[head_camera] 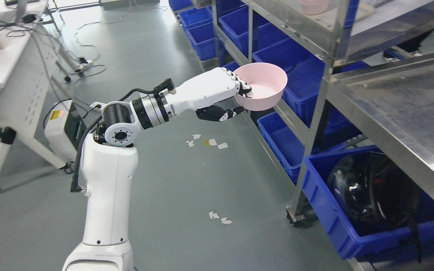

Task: Stack pink IKEA bowl on shelf middle layer
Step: 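Hold the pink bowl raised in the left hand while driving to the shelf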

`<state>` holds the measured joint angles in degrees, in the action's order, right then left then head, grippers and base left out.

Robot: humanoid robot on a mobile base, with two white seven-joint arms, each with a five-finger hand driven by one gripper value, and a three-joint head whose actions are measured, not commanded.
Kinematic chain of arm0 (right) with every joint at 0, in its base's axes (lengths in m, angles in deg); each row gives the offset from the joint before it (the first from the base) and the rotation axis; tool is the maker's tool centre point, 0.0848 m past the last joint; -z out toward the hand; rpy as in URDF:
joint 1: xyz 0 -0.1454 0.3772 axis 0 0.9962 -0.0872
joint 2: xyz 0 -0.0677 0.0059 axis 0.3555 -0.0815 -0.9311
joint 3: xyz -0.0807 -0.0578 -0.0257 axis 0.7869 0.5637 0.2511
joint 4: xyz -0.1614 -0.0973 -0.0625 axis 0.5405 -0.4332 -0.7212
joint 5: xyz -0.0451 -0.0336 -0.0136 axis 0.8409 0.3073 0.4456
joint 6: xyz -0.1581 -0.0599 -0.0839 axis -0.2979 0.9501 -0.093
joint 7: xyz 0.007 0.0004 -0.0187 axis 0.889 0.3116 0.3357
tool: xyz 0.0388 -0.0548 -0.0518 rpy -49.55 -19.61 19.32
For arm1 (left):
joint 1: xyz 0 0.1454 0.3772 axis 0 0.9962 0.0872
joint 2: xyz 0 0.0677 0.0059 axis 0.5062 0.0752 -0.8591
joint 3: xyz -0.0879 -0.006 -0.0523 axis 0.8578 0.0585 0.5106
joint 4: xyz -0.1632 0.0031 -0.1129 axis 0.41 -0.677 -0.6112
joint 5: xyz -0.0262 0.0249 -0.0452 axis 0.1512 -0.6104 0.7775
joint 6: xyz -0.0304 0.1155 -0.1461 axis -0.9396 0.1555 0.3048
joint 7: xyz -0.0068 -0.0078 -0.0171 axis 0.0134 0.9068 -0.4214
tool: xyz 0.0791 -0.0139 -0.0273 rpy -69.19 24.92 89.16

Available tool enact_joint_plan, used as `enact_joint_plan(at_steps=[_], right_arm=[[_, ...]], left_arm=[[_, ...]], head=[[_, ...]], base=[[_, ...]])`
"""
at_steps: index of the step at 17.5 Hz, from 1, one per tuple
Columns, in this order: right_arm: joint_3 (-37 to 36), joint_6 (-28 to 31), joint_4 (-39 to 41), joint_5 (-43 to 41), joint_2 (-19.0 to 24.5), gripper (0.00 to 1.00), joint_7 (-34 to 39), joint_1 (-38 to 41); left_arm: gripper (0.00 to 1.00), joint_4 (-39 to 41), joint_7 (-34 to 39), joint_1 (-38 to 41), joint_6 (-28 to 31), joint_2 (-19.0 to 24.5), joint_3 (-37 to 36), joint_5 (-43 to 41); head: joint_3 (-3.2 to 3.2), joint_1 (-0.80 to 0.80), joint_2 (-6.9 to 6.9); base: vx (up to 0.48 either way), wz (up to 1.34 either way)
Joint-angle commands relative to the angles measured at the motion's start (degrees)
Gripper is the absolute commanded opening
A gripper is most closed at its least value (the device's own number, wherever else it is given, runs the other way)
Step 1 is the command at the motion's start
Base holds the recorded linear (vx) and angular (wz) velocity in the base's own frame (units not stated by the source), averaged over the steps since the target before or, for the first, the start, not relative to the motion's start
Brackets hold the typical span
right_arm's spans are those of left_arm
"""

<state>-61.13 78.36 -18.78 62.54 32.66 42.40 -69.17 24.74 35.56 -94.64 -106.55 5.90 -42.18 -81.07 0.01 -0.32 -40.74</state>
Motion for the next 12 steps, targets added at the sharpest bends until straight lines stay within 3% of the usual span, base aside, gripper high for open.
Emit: enact_joint_plan(at_steps=[1, 12], right_arm=[[0.0, 0.01, 1.0, 0.0, -1.0, 1.0, -0.01, 1.23], [0.0, 0.01, 1.0, 0.0, -1.0, 1.0, -0.01, 1.23]], left_arm=[[0.02, 2.56, -0.25, 2.0, 0.01, 1.0, 0.6, 0.18], [0.01, 2.91, -0.25, 2.88, 0.01, 1.0, 0.69, 0.09]], head=[[0.0, 0.0, 0.0], [0.0, 0.0, 0.0]], base=[[-0.004, 0.71], [0.12, 0.46]])
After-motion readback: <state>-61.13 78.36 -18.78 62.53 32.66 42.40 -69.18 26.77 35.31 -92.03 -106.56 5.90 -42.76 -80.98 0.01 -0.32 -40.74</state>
